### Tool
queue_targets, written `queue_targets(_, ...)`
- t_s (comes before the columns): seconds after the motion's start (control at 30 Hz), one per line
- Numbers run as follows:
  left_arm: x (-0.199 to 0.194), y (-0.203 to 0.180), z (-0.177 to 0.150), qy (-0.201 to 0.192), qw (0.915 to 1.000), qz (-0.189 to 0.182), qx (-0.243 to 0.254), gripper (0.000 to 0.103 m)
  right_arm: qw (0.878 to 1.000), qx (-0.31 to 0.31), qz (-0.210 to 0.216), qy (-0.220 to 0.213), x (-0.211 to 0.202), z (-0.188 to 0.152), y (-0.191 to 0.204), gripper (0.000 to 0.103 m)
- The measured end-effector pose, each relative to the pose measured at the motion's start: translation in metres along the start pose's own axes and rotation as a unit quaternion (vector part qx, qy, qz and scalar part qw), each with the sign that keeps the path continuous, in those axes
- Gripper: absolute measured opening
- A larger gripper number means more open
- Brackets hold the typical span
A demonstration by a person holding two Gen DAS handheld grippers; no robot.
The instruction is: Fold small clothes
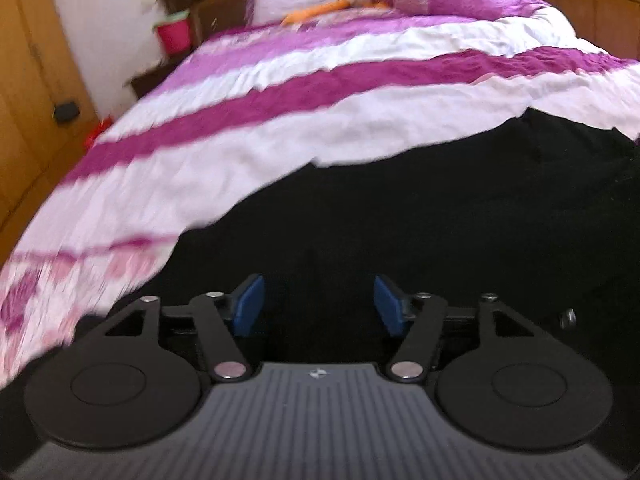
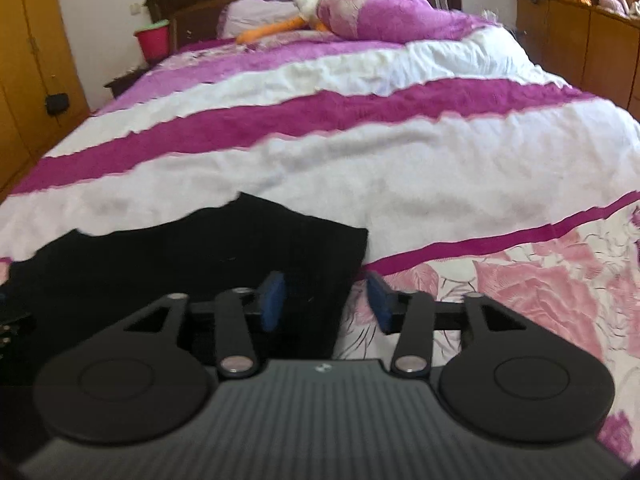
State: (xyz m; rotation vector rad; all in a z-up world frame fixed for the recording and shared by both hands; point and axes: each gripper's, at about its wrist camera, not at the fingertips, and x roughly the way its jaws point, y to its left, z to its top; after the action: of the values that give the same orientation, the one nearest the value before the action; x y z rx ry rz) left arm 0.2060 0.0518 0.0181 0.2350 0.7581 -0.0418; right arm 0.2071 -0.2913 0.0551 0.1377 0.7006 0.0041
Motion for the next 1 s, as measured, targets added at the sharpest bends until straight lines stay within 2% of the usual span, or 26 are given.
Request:
queue_targets(0.13, -0.026, 0.025, -0.018, 0.023, 0.9991, 0.0, -0.036, 0.071, 0.999, -0.012, 0.021, 0.034, -0.023, -0.012, 0.017, 0.055)
queue_targets(0.27, -0.05, 0.041, -0.039, 0.026, 0.9989, 0.02, -0.034, 0.072, 0.996, -0.03, 0.059, 0.066, -0.045, -0.028, 0.039, 0.055)
queue_targets(0.43, -0.077, 0.065, -0.064, 0.02, 0.9985, 0.037, -0.035, 0.072, 0.991, -0.063, 0.093, 0.075, -0.074, -0.049, 0.066, 0.055)
queue_targets(0.6, -0.093, 0.091, -0.085, 0.029, 0.9958, 0.057, -0.066, 0.072, 0.987, -0.061, 0.118, 0.094, -0.089, -0.07, 0.088, 0.055)
queue_targets(0.83, -0.105, 0.123, -0.115, 0.038, 0.992, 0.074, -0.096, 0.073, 0.985, -0.043, 0.127, 0.11, -0.094, -0.1, 0.101, 0.055)
queue_targets(0.9, -0.103, 0.128, -0.121, 0.045, 0.991, 0.081, -0.097, 0.08, 0.984, -0.041, 0.131, 0.112, -0.096, -0.106, 0.105, 0.055)
queue_targets(0.93, -0.103, 0.132, -0.125, 0.047, 0.9904, 0.086, -0.097, 0.086, 0.984, -0.043, 0.13, 0.11, -0.097, -0.109, 0.108, 0.055)
queue_targets(1.0, -0.102, 0.136, -0.13, 0.048, 0.9893, 0.099, -0.097, 0.087, 0.986, -0.053, 0.121, 0.103, -0.101, -0.113, 0.114, 0.055)
